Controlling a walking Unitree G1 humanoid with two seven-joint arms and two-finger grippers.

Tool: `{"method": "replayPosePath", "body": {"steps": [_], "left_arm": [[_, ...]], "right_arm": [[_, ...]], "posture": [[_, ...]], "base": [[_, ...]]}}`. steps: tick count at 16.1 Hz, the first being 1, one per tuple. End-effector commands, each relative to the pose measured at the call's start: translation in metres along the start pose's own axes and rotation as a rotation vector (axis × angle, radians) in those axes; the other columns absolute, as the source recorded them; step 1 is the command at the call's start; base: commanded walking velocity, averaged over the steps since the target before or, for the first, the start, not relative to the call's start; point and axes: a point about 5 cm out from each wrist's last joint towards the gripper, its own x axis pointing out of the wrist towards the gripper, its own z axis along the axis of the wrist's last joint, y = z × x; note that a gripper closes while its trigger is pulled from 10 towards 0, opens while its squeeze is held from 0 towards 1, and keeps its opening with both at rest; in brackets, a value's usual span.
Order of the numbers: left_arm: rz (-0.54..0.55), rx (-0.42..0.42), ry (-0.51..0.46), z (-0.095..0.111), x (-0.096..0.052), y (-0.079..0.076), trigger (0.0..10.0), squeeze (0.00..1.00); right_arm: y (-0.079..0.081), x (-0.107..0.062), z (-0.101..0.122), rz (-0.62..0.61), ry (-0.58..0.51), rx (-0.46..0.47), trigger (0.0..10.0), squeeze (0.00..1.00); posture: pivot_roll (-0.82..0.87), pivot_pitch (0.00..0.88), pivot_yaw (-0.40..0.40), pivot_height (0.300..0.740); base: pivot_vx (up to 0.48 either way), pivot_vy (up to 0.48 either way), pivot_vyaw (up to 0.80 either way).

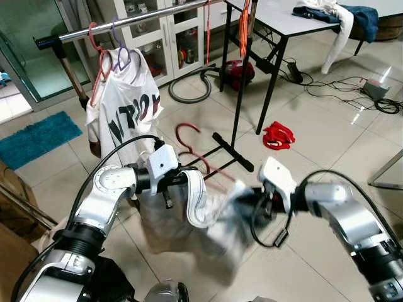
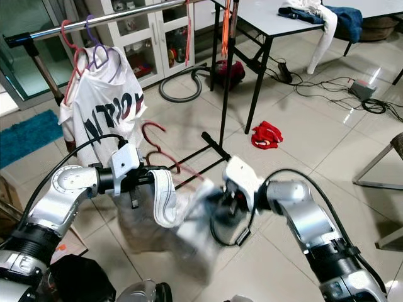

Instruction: Hang hanger

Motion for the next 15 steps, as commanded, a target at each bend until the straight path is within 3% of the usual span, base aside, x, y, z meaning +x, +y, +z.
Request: {"method": "replayPosePath", "body": {"steps": [1, 8, 9, 10, 15], "left_arm": [[-0.031, 0.067, -0.033, 0.016, 0.007, 0.001, 0.0, 0.0], [0.017, 0.075, -0.017, 0.016, 0.008, 0.007, 0.0, 0.0], [0.026, 0.082, -0.006, 0.016, 0.008, 0.008, 2.2, 0.0], [0.03, 0.077, 0.011, 0.014, 0.008, 0.009, 10.0, 0.0], [0.058, 0.09, 0.042, 0.011, 0.003, 0.013, 10.0, 0.0]], "right_arm": [[0.007, 0.003, 0.017, 0.045, -0.059, -0.051, 10.0, 0.0], [0.012, -0.004, 0.017, 0.1, -0.039, -0.058, 10.0, 0.0], [0.014, -0.005, 0.018, 0.121, -0.037, -0.062, 10.0, 0.0], [0.016, -0.007, 0.018, 0.136, -0.028, -0.069, 10.0, 0.0], [0.013, -0.011, 0.012, 0.12, 0.021, -0.102, 10.0, 0.0]], "posture": [[-0.11, 0.0, 0.072, 0.74], [-0.11, 0.0, 0.069, 0.74], [-0.11, 0.0, 0.069, 0.74], [-0.11, 0.0, 0.07, 0.74], [-0.11, 0.0, 0.071, 0.74]], "base": [[0.0, 0.0, 0.0], [0.0, 0.0, 0.0], [0.0, 0.0, 0.0], [0.0, 0.0, 0.0], [0.0, 0.0, 0.0]]}}
